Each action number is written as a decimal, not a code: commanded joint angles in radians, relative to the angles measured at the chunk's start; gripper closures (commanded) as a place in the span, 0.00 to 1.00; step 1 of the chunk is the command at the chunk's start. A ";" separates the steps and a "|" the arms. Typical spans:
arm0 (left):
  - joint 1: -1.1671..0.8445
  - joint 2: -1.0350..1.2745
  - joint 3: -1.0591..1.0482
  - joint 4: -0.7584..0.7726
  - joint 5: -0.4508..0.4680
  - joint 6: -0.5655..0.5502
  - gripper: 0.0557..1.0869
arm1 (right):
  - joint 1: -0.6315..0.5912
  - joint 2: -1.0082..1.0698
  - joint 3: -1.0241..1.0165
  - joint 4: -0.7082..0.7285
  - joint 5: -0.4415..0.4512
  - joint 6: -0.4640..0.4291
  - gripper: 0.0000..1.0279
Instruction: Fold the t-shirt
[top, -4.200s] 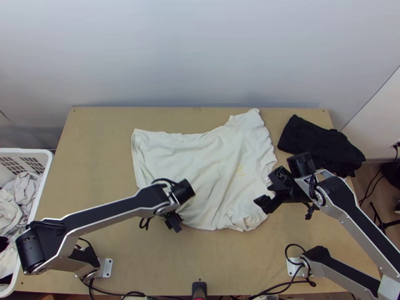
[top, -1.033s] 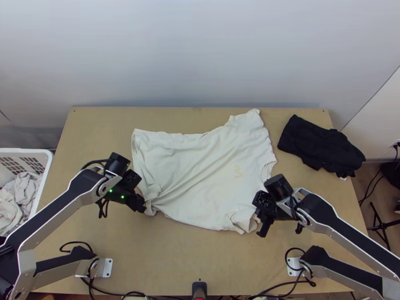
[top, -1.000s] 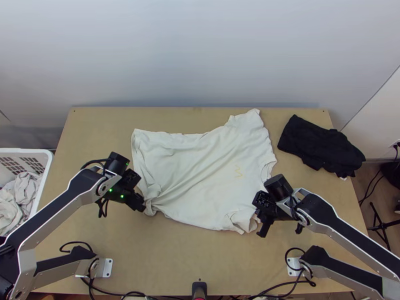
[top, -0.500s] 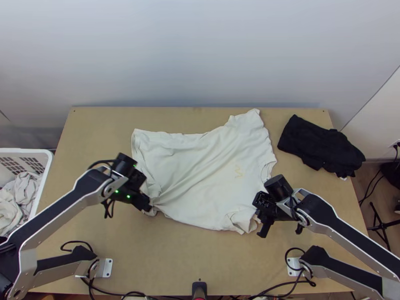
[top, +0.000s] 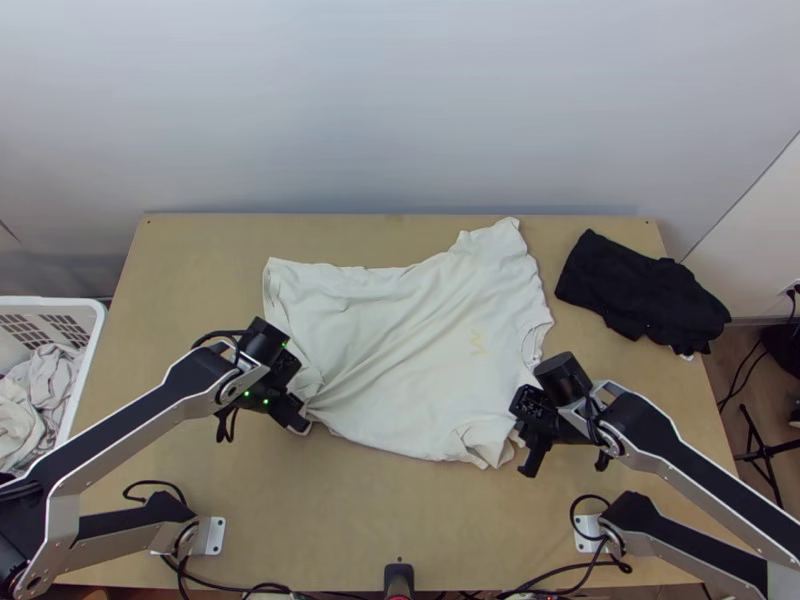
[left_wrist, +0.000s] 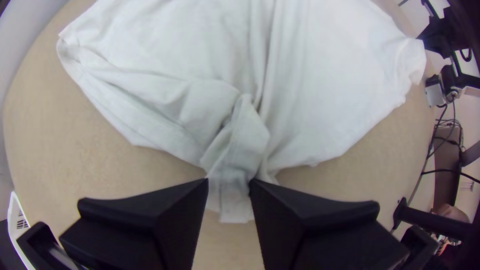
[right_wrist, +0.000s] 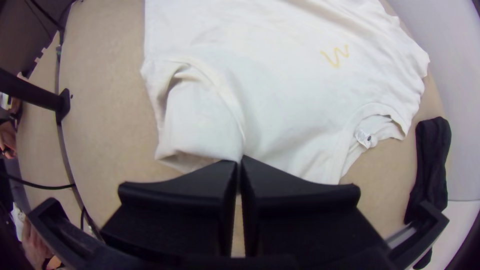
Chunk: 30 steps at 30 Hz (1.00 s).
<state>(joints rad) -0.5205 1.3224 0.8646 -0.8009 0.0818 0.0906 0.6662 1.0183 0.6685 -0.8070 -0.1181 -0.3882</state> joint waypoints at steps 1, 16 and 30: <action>0.057 0.003 -0.010 0.028 -0.037 0.055 0.68 | -0.007 -0.020 -0.017 0.000 0.000 -0.003 0.97; 0.266 -0.218 0.148 -0.267 0.243 0.043 0.96 | -0.114 -0.141 0.137 -0.158 -0.080 0.022 0.97; 0.784 -0.351 0.381 -0.569 0.432 0.282 0.96 | -0.189 -0.366 0.393 -0.268 -0.087 0.141 0.97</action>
<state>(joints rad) 0.0631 1.0355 1.1290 -1.2709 0.4366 0.3050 0.5274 0.7490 0.9581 -1.0489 -0.1993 -0.3164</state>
